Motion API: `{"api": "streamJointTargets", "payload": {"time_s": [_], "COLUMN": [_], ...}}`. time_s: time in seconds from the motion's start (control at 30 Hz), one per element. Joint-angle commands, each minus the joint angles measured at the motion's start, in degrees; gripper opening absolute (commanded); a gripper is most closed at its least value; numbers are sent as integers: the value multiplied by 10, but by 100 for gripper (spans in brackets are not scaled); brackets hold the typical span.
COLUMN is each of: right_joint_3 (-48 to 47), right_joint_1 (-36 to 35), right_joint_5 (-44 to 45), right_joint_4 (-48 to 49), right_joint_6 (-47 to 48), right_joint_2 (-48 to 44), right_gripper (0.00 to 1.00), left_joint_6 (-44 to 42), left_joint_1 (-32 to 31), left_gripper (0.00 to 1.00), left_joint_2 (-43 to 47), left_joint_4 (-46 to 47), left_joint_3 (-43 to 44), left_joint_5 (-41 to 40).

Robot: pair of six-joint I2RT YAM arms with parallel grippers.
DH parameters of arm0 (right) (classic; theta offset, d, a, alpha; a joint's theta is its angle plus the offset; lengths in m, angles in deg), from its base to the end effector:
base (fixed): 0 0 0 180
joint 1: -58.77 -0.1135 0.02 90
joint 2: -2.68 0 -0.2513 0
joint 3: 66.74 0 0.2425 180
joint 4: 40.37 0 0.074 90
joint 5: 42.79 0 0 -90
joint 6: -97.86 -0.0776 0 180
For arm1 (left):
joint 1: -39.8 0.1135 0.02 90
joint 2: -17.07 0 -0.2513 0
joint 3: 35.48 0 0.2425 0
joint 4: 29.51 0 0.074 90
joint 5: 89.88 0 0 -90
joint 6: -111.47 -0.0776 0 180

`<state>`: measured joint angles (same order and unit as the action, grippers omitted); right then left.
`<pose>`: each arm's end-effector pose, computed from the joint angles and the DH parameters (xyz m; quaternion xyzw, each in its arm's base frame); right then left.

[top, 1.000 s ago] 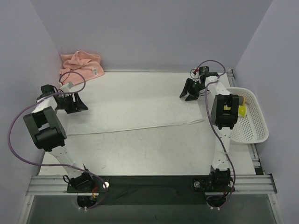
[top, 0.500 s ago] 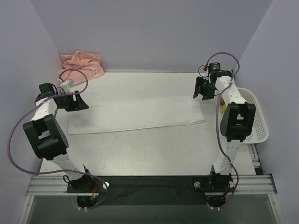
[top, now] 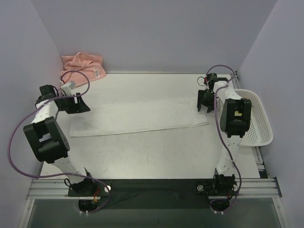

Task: Roll the towels
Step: Fold the towel

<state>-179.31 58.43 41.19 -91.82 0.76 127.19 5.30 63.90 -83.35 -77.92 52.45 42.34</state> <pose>0.4673 0.0109 0.1352 0.0452 0.9708 0.0659 0.2260 0.3555 0.1019 0.1933 0.0278 0.9071 -0.2466 0.3400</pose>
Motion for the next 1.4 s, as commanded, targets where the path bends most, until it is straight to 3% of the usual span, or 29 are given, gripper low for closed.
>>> {"api": "streamJointTargets", "payload": {"time_s": [0.0,0.27,0.4,0.5,0.53,0.57,1.03,1.37], "right_joint_3": [-13,-27,-36,-35,-38,-42,-88,-97], "right_joint_1": [2,-5,-4,-4,-4,-2,23,-69], "right_joint_5": [7,-21,-25,-32,-37,-42,-40,-219], "right_joint_4": [-36,-69,-85,-92,-97,-102,-124,-113], "right_joint_6": [5,-13,-11,-3,1,8,88,30], "right_joint_2": [8,47,61,63,64,63,-125,-134], "right_gripper": [53,51,43,23,7,0,0,0], "left_joint_6": [-15,4,10,15,18,21,-9,-12], "left_joint_1": [1,1,5,10,12,16,20,17], "left_gripper": [73,74,73,74,73,74,74,74], "left_joint_2": [8,13,17,15,12,11,90,36], "left_joint_4": [-2,-2,1,1,1,0,-20,-29], "left_joint_3": [6,9,8,13,15,17,-60,-78], "left_joint_5": [3,7,8,13,15,22,38,10]}}
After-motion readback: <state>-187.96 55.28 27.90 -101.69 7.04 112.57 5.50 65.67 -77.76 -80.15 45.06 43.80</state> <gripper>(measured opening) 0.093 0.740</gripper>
